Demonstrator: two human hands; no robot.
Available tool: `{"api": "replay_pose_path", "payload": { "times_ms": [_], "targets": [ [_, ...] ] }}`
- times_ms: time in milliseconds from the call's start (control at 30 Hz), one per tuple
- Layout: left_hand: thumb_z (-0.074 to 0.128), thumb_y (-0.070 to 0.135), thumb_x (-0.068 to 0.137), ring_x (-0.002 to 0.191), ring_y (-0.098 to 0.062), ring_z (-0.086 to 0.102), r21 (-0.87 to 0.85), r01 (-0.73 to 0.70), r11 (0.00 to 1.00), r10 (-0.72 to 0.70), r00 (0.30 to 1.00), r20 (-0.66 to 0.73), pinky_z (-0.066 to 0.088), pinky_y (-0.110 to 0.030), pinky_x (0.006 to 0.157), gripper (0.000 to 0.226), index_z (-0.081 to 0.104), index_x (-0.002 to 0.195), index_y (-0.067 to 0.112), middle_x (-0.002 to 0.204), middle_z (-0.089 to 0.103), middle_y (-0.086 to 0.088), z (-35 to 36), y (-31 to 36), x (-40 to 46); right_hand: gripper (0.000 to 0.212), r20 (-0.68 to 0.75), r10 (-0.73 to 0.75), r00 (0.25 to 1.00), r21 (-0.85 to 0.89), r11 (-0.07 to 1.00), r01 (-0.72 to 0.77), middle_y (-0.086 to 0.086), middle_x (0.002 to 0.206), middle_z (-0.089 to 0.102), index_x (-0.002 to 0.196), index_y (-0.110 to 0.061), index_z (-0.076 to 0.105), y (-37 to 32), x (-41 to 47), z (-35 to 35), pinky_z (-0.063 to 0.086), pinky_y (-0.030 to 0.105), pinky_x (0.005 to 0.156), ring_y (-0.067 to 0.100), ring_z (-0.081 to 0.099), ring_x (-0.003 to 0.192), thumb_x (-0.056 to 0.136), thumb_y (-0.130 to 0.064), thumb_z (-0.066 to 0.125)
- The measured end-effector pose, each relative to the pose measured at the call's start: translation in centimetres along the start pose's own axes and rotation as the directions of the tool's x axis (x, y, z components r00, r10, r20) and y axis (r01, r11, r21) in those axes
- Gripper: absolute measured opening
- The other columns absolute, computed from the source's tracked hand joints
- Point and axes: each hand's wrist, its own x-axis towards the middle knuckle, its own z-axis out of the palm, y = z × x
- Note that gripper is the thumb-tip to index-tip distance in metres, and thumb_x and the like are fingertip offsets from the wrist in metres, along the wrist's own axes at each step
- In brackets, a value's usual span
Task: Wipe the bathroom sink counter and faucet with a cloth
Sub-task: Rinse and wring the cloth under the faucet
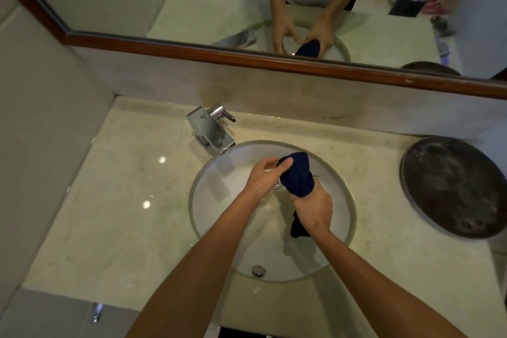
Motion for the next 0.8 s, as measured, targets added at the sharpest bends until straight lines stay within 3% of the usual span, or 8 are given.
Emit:
{"api": "replay_pose_path", "payload": {
  "times_ms": [167, 333, 433, 533, 600, 667, 733, 800],
  "targets": [
    [0.074, 0.054, 0.088, 0.116, -0.021, 0.066, -0.201, 0.037, 0.979, -0.021, 0.997, 0.078, 0.061, -0.041, 0.091, 0.050, 0.061, 0.123, 0.021, 0.127, 0.067, -0.005, 1.5, 1.0, -1.7, 0.040, -0.048, -0.145, 0.988, 0.061, 0.987, 0.148, -0.014, 0.084, 0.070, 0.118, -0.034, 0.057, -0.3, -1.6, -1.9, 0.053, 0.029, 0.065, 0.007, 0.065, 0.074, 0.083, -0.029, 0.074],
    [0.054, 0.054, 0.101, 0.111, -0.020, 0.070, -0.250, 0.074, 0.965, -0.046, 0.992, 0.116, 0.061, -0.042, 0.089, 0.047, 0.068, 0.123, 0.016, 0.116, 0.074, 0.001, 1.8, 2.7, -3.6, 0.036, 0.053, -0.203, 0.978, 0.200, 0.961, 0.189, -0.012, 0.076, 0.073, 0.110, -0.034, 0.062, 0.2, -1.1, -3.7, 0.055, 0.027, 0.065, 0.004, 0.069, 0.070, 0.081, -0.042, 0.082],
    [0.070, 0.039, 0.096, 0.114, -0.023, 0.069, -0.140, -0.008, 0.990, 0.034, 0.983, 0.183, 0.060, -0.040, 0.091, 0.038, 0.068, 0.124, 0.014, 0.119, 0.074, -0.003, 1.2, 2.6, -4.6, 0.058, 0.248, -0.211, 0.945, 0.249, 0.957, 0.148, -0.016, 0.097, 0.074, 0.119, -0.034, 0.062, 0.6, 0.0, -5.2, 0.055, 0.025, 0.076, 0.000, 0.069, 0.089, 0.069, -0.044, 0.090],
    [0.080, 0.008, 0.086, 0.110, -0.025, 0.069, 0.070, -0.203, 0.977, 0.179, 0.949, 0.261, 0.060, -0.040, 0.093, 0.034, 0.068, 0.117, 0.008, 0.117, 0.070, -0.007, 1.0, 2.8, -5.3, 0.084, 0.481, -0.234, 0.845, 0.217, 0.965, 0.144, -0.011, 0.114, 0.071, 0.129, -0.030, 0.059, 1.2, 1.6, -7.1, 0.058, 0.038, 0.086, 0.014, 0.069, 0.106, 0.056, -0.053, 0.093],
    [0.084, 0.006, 0.081, 0.103, -0.019, 0.064, 0.342, -0.389, 0.855, 0.319, 0.916, 0.243, 0.056, -0.033, 0.092, 0.027, 0.070, 0.102, 0.015, 0.119, 0.058, -0.002, 1.4, 3.3, -5.6, 0.113, 0.521, -0.221, 0.824, 0.158, 0.974, 0.162, -0.011, 0.141, 0.053, 0.146, -0.024, 0.043, 0.8, 2.0, -8.8, 0.050, 0.039, 0.105, 0.014, 0.055, 0.129, 0.052, -0.052, 0.098],
    [0.086, 0.014, 0.079, 0.101, -0.012, 0.057, 0.560, -0.496, 0.664, 0.412, 0.867, 0.279, 0.048, -0.023, 0.089, 0.026, 0.069, 0.097, 0.021, 0.127, 0.045, 0.002, 2.0, 3.8, -6.1, 0.129, 0.475, -0.327, 0.817, 0.085, 0.941, 0.328, -0.015, 0.155, 0.022, 0.160, -0.026, 0.020, -0.1, 2.0, -10.7, 0.028, 0.027, 0.116, 0.004, 0.025, 0.141, 0.059, -0.046, 0.098],
    [0.085, 0.027, 0.078, 0.102, -0.013, 0.058, 0.669, -0.530, 0.522, 0.449, 0.837, 0.313, 0.049, -0.027, 0.085, 0.025, 0.070, 0.096, 0.021, 0.137, 0.038, 0.006, 2.5, 4.4, -6.8, 0.101, 0.450, -0.532, 0.717, 0.097, 0.828, 0.553, -0.013, 0.154, 0.036, 0.153, -0.030, 0.040, -1.6, 2.0, -12.4, 0.030, 0.024, 0.114, 0.006, 0.031, 0.140, 0.068, -0.041, 0.094],
    [0.083, 0.043, 0.078, 0.099, -0.013, 0.058, 0.788, -0.496, 0.366, 0.487, 0.823, 0.292, 0.049, -0.031, 0.076, 0.031, 0.069, 0.098, 0.023, 0.141, 0.038, 0.012, 2.5, 4.8, -7.6, 0.057, 0.448, -0.603, 0.660, 0.017, 0.744, 0.668, -0.014, 0.120, 0.064, 0.123, -0.030, 0.067, -2.9, 2.5, -13.5, 0.044, 0.030, 0.099, 0.011, 0.053, 0.115, 0.073, -0.041, 0.090]
  ]
}}
